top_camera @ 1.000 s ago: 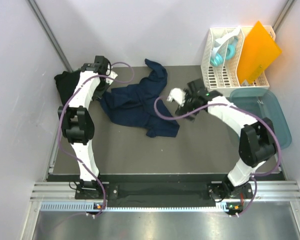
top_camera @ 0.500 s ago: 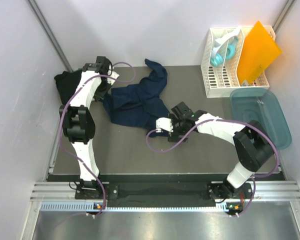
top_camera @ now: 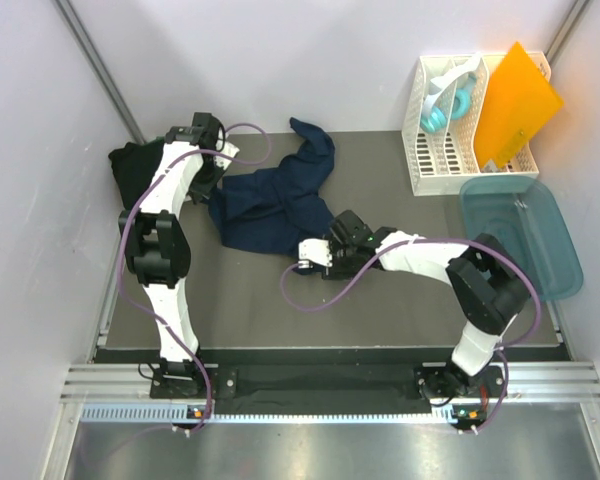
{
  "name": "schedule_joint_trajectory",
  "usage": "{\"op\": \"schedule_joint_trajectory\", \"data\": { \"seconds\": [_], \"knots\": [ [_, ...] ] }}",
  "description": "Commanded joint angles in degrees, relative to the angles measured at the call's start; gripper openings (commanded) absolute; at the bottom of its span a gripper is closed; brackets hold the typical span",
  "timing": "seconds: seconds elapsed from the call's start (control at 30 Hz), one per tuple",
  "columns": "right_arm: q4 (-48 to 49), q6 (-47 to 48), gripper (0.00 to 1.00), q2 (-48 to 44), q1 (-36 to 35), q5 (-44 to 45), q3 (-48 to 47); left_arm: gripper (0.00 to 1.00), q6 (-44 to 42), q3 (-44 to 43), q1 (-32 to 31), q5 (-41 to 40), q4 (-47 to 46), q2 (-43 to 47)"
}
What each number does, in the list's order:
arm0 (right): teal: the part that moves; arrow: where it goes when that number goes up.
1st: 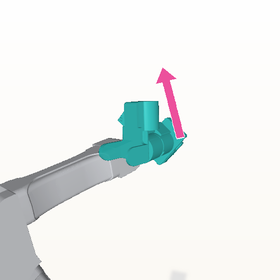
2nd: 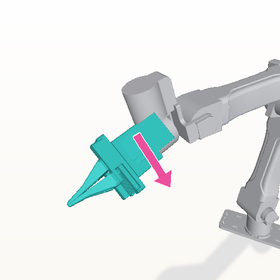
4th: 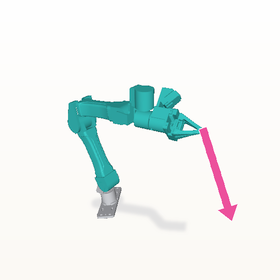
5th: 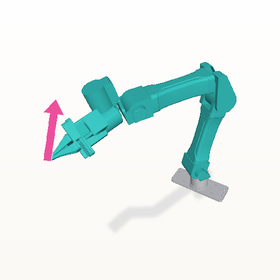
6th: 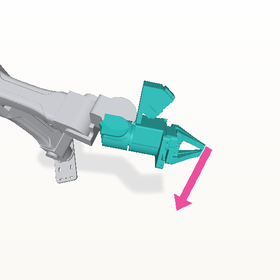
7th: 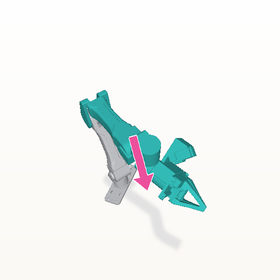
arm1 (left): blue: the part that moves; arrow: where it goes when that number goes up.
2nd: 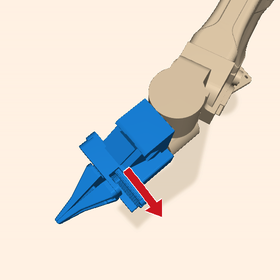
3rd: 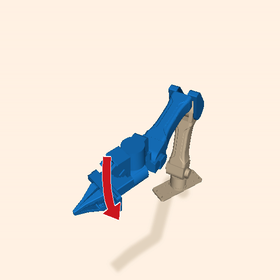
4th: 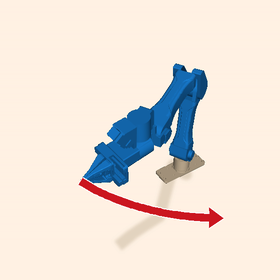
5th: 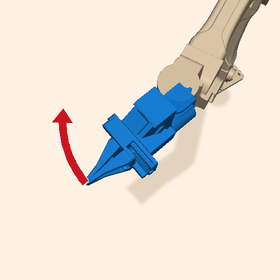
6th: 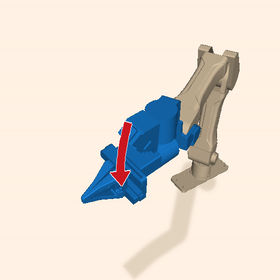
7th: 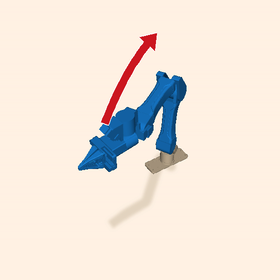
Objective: Fold and stack the t-shirts
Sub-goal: Flatten out the tshirt
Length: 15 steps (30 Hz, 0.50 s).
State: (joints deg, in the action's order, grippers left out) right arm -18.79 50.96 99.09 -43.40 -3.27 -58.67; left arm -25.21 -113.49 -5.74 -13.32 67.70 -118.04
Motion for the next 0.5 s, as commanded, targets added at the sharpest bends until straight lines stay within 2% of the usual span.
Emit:
{"op": "schedule_joint_trajectory", "data": {
  "seconds": [0.0,0.07,0.1,0.2,0.3,0.47],
  "knots": [
    [1.5,-0.3,0.55,1.3,-1.5,-1.3,-2.0,0.00,-0.2,-1.4,-0.3,0.0,0.4,1.1],
    [0.9,-0.1,0.47,1.7,-1.6,-1.2,-2.1,0.00,-0.3,-1.3,-0.3,-0.1,0.3,1.4],
    [0.8,0.2,0.31,1.9,-1.9,-0.7,-2.2,0.00,-0.3,-1.4,-0.3,0.0,0.2,1.6],
    [-1.2,1.6,0.00,1.6,-2.2,1.1,-3.6,0.00,-0.5,-0.9,-0.3,0.1,0.0,1.8],
    [-7.3,5.1,0.00,-0.2,-2.0,1.2,-7.6,0.00,-1.1,0.2,-0.3,-0.4,-0.7,2.2],
    [-27.7,11.3,0.00,-4.0,-1.4,-2.1,-15.7,0.00,-2.8,0.5,-0.3,-0.8,-1.7,2.0]
  ]
}}
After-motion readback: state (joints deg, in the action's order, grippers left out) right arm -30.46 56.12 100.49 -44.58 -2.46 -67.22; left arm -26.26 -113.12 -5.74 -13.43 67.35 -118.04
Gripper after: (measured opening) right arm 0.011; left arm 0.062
